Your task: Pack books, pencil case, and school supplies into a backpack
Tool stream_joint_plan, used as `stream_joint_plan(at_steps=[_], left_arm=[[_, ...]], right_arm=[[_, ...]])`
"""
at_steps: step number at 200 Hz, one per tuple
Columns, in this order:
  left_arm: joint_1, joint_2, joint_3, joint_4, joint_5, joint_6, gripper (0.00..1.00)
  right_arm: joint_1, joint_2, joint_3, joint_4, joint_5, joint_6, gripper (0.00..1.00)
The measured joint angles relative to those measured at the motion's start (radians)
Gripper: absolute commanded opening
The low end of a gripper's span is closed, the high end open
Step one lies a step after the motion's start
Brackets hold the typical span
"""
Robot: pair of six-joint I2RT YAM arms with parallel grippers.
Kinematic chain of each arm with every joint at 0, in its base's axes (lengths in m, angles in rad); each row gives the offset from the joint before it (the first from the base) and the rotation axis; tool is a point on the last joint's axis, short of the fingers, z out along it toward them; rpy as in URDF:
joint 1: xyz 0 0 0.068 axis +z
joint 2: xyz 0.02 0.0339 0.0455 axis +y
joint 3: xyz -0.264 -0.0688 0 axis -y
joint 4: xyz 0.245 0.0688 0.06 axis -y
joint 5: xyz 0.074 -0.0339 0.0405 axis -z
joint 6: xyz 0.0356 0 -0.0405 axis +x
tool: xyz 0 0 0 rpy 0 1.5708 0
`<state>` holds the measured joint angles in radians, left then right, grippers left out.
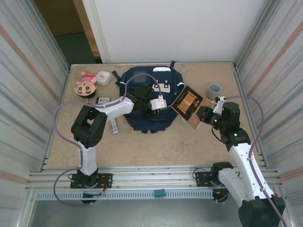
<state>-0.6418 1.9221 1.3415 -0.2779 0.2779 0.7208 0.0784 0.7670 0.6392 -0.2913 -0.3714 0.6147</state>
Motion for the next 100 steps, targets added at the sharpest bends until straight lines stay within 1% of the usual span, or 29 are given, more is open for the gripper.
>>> stream_joint_plan(at_steps=[21, 65, 80, 100], left_arm=[[-0.026, -0.075, -0.016, -0.006, -0.046, -0.084, 0.00], [-0.078, -0.271, -0.016, -0.054, -0.095, -0.367, 0.00], [-0.078, -0.320, -0.014, -0.072, -0.101, -0.461, 0.00], [-0.078, -0.345, 0.015, -0.116, -0.116, -0.563, 0.00]], right_arm=[[-0.076, 0.003, 0.000, -0.021, -0.015, 0.026, 0.00], [-0.262, 0.005, 0.000, -0.070, -0.053, 0.116, 0.00], [-0.295, 0.005, 0.001, -0.091, -0.073, 0.135, 0.00], [-0.301, 0.004, 0.003, -0.119, -0.128, 0.157, 0.00]])
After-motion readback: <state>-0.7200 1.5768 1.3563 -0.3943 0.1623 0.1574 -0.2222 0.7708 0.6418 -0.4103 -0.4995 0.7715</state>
